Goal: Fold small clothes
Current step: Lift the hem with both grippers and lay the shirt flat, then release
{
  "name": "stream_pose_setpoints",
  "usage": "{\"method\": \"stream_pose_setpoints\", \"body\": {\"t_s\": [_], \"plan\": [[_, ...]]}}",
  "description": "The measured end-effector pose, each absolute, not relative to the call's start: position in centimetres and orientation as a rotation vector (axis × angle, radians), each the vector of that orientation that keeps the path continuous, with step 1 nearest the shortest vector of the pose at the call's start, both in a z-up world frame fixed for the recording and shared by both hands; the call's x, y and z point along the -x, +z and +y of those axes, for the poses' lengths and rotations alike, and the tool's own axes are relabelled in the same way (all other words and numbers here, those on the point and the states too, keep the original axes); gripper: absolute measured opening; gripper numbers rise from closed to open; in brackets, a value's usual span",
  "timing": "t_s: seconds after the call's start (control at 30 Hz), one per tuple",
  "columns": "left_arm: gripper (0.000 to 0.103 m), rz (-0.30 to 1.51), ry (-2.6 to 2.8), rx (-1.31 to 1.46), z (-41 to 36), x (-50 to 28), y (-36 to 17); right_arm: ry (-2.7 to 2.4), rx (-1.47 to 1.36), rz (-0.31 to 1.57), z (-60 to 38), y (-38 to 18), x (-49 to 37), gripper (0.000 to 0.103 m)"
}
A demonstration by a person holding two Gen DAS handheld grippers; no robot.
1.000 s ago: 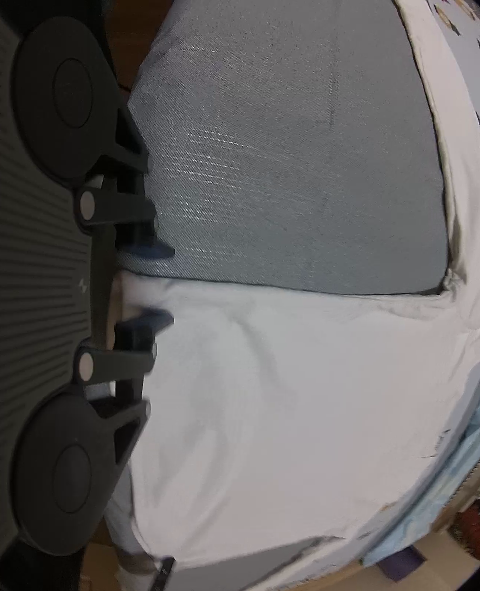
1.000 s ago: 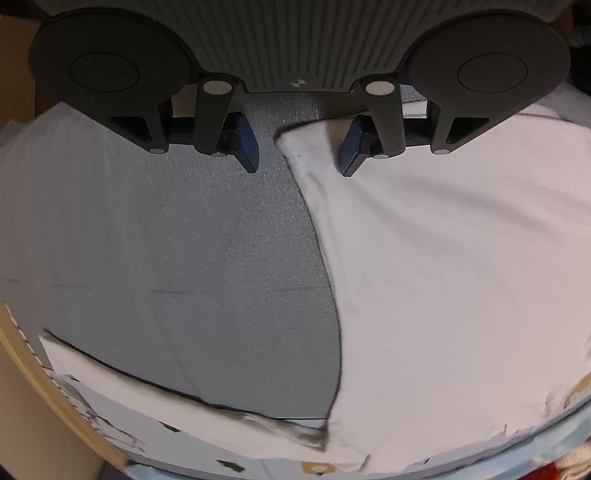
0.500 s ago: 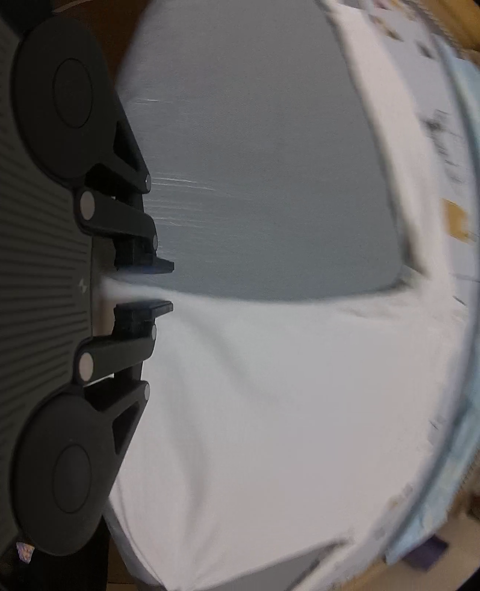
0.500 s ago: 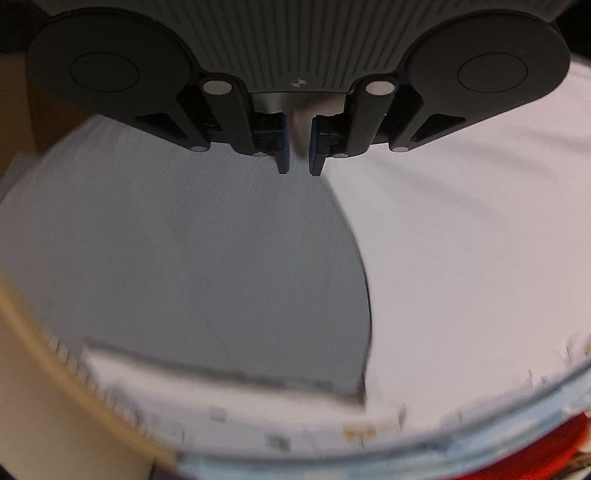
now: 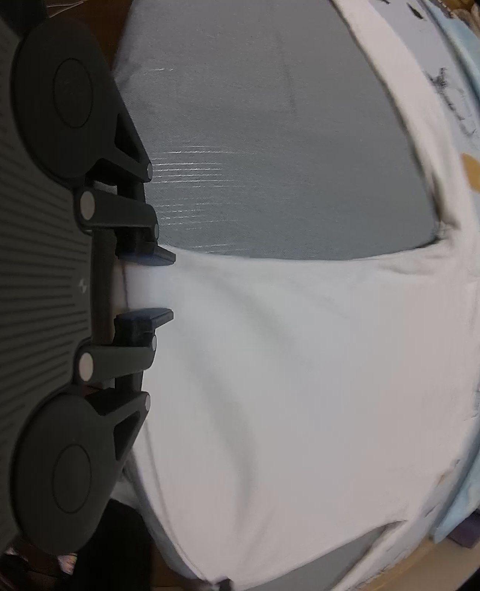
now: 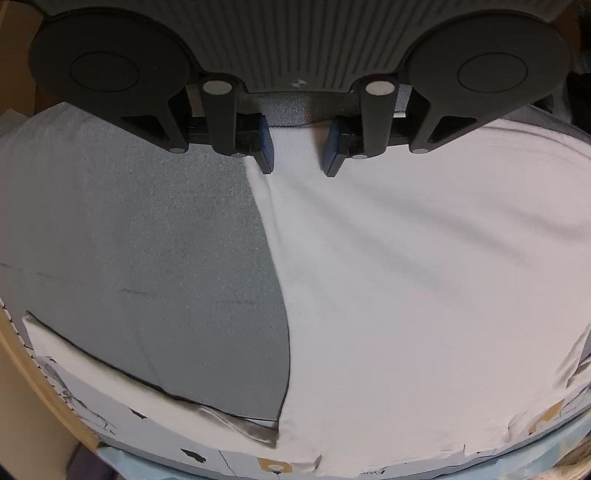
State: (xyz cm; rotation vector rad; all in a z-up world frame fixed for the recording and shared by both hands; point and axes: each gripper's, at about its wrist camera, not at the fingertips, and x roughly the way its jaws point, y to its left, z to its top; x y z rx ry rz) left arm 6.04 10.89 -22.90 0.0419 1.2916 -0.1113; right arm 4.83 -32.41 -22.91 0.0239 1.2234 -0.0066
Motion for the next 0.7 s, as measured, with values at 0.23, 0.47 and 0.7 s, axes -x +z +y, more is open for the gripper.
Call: {"method": "stream_pose_setpoints", "body": {"t_s": [0.23,0.47,0.7], "plan": [[0.05,1.124,-0.104,0.021,11.3,-6.3,-19.3,-0.025,-0.119,0.868,-33.2,-14.0,-5.4,0.033],[0.066,0.916,-0.071,-0.012,10.1,-6.0,-15.7,-0.036,-0.116,0.492,-38.5,-5.1,-4.7,0.062],[0.069,0.666,-0.055,-0.119,7.0,-6.4,-12.3,-0.148,-0.189,0.486,-40.5,-6.9,-5.3,0.059]]}}
